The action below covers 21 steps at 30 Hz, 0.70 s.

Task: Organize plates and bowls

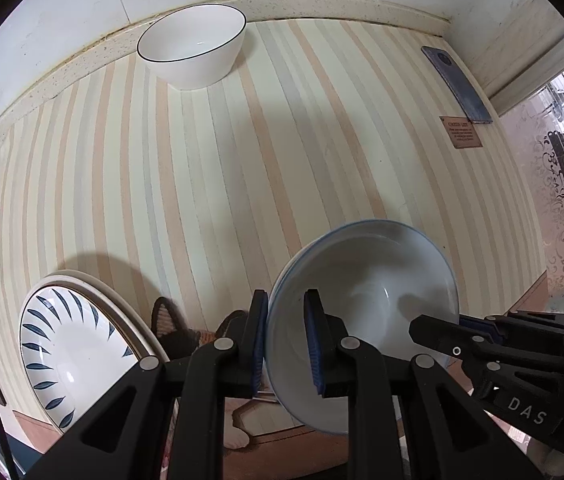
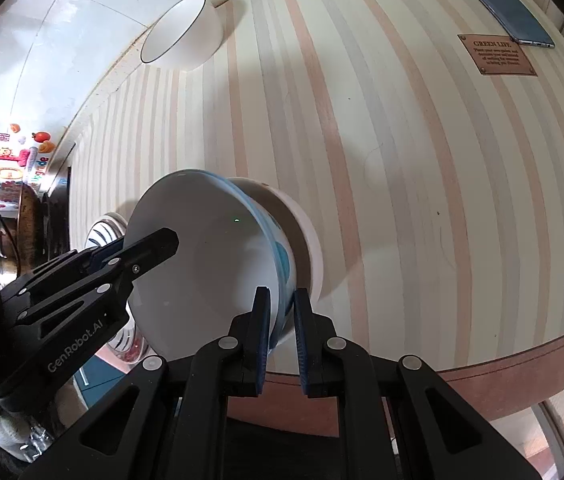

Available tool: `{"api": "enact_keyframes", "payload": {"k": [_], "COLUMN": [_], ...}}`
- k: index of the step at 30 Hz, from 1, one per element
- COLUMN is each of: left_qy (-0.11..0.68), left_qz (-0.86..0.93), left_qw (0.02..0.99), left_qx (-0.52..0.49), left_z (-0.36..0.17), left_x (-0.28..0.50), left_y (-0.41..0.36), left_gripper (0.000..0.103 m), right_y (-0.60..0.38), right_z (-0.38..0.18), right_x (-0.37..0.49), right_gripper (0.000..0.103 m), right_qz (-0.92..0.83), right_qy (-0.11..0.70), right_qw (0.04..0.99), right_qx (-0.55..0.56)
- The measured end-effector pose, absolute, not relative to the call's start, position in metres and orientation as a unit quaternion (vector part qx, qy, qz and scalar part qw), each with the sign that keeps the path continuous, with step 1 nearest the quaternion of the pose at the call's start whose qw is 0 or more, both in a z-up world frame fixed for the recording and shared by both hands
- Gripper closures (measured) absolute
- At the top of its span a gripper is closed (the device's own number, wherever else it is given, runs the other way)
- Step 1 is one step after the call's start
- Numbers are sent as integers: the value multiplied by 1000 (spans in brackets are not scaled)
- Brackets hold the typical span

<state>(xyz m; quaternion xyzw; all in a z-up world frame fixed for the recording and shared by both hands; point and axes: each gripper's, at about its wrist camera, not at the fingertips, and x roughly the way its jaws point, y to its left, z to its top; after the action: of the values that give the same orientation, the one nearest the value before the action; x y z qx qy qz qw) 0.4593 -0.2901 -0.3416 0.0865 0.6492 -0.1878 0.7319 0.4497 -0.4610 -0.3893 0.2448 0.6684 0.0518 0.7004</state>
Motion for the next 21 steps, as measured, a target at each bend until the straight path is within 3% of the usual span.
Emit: {"api": "enact_keyframes", "payload": {"k": [13, 21], "left_qy": [683, 631], "left_qz": [-194, -167], "left_qw": [704, 758], "left_qx": [26, -21], "left_z": [-349, -291], "left_x": [467, 513], "left_y": [-278, -247], "left_gripper": [84, 84], "right_y": [-470, -496], "right_z": [-389, -345], "right_x": [457, 481], "right_gripper": [86, 86], "right_qz": [54, 58], "right_qy": [676, 646], "right_qw": [684, 707], "right_qx": [269, 282]}}
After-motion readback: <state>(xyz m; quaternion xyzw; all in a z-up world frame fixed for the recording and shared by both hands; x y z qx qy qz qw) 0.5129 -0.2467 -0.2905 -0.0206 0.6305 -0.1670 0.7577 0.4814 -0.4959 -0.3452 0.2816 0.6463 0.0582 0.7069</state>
